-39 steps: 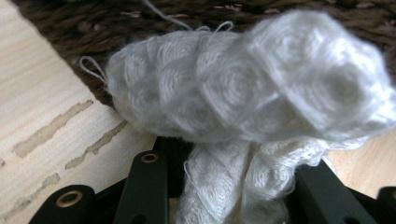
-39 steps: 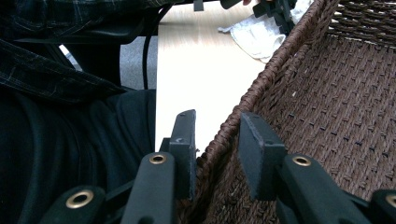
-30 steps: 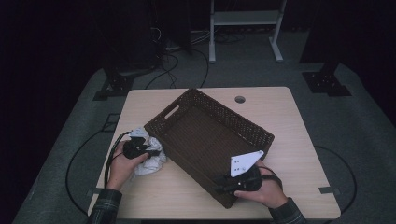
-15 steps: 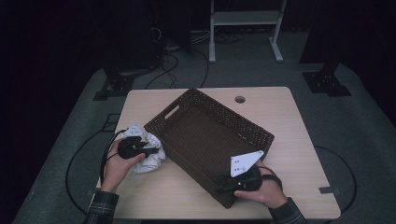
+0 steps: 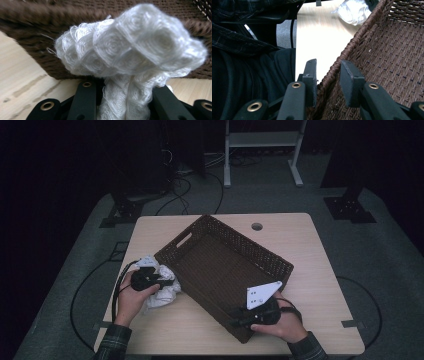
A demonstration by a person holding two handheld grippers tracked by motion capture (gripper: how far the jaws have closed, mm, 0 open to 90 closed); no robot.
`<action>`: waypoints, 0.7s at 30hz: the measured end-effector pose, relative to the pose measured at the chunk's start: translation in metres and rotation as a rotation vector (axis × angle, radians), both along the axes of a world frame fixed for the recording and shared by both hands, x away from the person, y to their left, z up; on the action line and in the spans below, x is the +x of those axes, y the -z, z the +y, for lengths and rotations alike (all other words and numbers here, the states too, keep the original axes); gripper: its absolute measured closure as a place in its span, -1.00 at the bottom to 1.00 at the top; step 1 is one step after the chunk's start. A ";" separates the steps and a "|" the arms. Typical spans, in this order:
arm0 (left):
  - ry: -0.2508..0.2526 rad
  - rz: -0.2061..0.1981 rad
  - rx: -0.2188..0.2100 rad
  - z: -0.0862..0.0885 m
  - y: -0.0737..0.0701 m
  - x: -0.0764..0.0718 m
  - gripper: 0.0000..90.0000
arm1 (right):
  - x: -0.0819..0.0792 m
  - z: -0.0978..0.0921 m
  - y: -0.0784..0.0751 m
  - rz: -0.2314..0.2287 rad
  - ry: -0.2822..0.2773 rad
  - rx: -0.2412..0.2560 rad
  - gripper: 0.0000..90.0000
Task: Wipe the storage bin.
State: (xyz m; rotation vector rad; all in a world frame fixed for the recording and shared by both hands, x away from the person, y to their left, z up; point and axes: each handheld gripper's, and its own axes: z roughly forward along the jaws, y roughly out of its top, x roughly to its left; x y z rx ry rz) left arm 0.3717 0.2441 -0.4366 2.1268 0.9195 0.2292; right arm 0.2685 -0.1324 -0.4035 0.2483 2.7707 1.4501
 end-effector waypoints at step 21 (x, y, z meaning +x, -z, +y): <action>0.009 0.091 0.054 -0.014 0.041 0.006 0.55 | 0.000 0.000 0.000 0.001 0.000 0.002 0.48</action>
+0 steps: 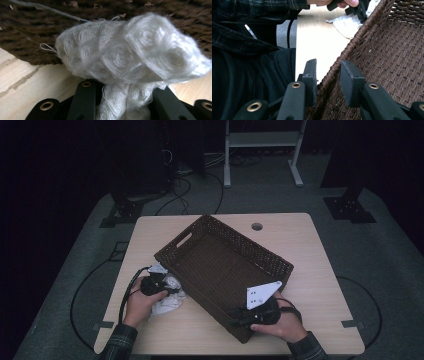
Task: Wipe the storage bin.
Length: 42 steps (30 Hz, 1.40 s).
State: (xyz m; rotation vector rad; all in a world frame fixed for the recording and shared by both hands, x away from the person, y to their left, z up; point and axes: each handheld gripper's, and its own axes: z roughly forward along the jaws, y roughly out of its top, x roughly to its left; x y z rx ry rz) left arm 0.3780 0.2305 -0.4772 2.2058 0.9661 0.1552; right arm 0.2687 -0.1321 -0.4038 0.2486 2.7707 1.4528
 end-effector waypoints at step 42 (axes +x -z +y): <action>0.064 -0.077 -0.063 -0.011 -0.028 -0.017 0.53 | 0.001 0.001 0.001 0.002 0.000 -0.001 0.48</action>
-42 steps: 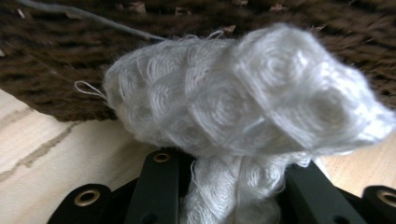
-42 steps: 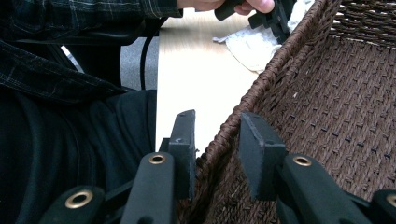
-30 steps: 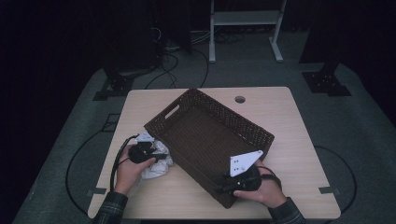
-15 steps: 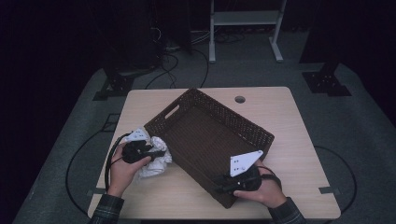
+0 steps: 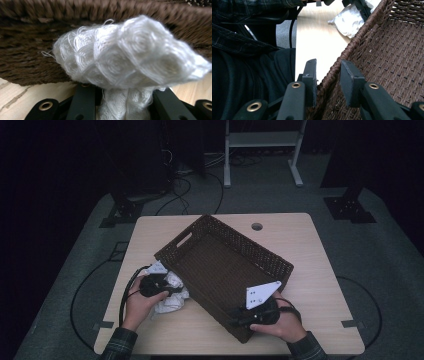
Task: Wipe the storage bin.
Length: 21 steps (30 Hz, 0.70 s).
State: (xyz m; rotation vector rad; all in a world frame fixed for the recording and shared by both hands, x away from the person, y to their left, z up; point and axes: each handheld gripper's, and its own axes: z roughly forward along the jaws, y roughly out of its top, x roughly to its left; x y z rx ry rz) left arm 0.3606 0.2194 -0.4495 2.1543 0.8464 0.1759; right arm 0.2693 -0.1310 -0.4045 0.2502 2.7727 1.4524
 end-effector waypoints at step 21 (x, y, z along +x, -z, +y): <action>0.014 0.030 0.094 -0.011 0.010 -0.002 0.53 | 0.000 0.000 0.000 0.001 0.003 0.001 0.48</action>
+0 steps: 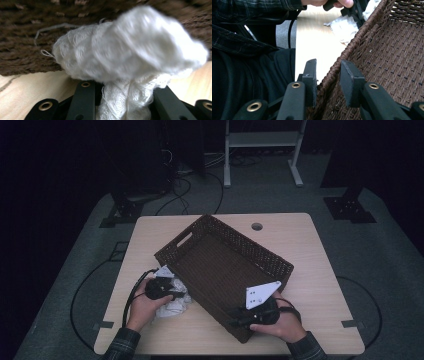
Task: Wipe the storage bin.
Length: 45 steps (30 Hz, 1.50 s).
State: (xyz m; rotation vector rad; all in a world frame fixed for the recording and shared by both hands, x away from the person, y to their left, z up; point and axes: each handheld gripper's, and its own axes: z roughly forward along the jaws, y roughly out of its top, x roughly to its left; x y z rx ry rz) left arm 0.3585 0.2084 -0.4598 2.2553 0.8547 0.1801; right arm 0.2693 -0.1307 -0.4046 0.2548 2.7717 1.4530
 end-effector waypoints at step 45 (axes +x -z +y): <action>0.049 0.013 0.030 -0.014 0.013 -0.005 0.52 | 0.000 0.001 0.000 0.001 0.003 0.000 0.48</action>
